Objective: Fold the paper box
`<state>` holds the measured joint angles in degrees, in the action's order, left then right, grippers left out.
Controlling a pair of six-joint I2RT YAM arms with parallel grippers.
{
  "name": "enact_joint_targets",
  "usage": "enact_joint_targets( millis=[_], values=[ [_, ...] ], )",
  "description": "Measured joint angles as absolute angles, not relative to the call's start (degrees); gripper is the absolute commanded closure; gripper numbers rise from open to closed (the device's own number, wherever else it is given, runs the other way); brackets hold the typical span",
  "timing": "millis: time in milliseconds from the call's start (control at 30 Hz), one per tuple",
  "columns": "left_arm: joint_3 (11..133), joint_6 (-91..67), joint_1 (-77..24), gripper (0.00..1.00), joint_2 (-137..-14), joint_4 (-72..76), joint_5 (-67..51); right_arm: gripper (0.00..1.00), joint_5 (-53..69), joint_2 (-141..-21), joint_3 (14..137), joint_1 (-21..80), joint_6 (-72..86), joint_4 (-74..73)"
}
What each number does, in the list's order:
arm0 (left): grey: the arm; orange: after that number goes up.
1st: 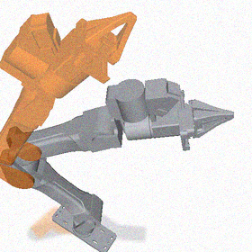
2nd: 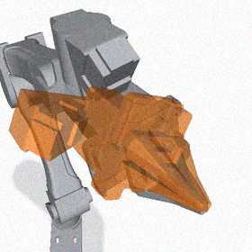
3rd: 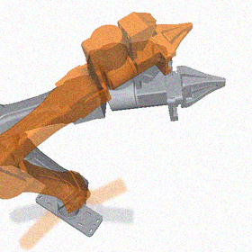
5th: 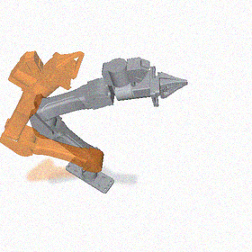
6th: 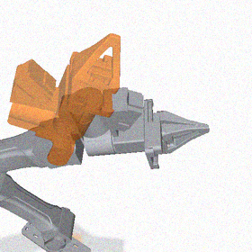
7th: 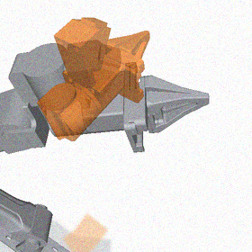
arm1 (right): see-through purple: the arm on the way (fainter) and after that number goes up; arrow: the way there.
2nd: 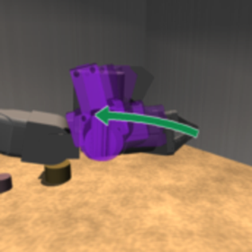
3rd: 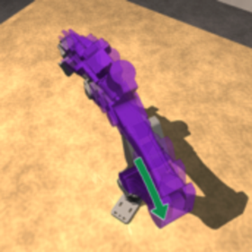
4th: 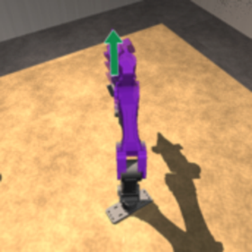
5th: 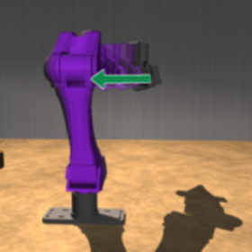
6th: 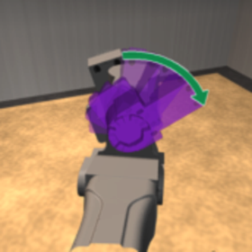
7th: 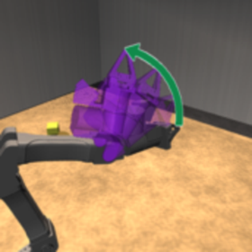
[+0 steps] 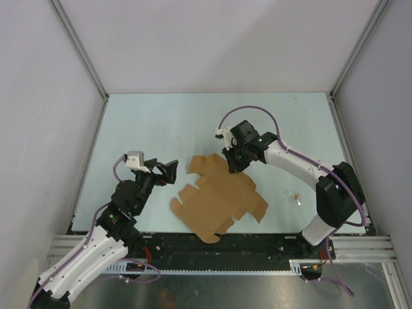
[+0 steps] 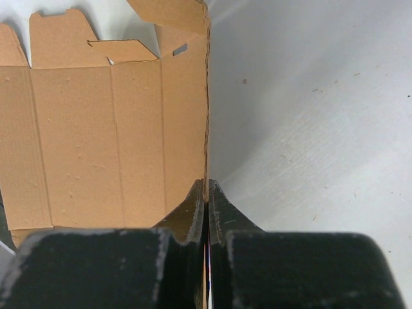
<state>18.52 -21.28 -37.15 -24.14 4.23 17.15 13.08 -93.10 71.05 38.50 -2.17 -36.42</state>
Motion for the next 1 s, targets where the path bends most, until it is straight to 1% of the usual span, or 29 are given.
enact_joint_targets(
  millis=[133,200,267,333,433,633,767,1000],
  values=[
    [18.3,-18.3,-36.1,0.08,-25.6,8.5,21.4,1.00,12.7,-92.9,71.0,39.4,-3.4,-37.9],
    [18.1,-17.5,-33.6,0.08,-26.8,11.4,21.6,1.00,12.2,-92.3,70.9,40.0,-3.8,-38.8],
    [17.4,-17.5,-29.8,0.09,-28.3,13.9,20.3,1.00,11.5,-91.3,70.5,40.4,-4.1,-39.2],
    [16.1,-18.2,-24.1,0.09,-31.2,17.2,16.8,1.00,10.3,-89.5,69.6,41.0,-4.6,-39.0],
    [14.9,-19.3,-18.9,0.09,-36.8,20.8,11.8,1.00,7.3,-86.4,68.1,41.7,-4.8,-37.9],
    [14.9,-19.5,-18.0,0.09,-45.8,25.4,5.0,0.99,2.2,-81.3,63.6,41.9,-6.1,-30.6],
    [15.6,-19.5,-17.2,0.08,-50.4,28.7,1.7,0.98,-0.6,-80.9,63.1,41.9,-7.9,-27.8],
    [16.6,-18.3,-14.3,0.08,-56.4,34.2,-2.3,0.95,-2.8,-80.1,62.1,42.0,-13.9,-27.0]
  ],
)
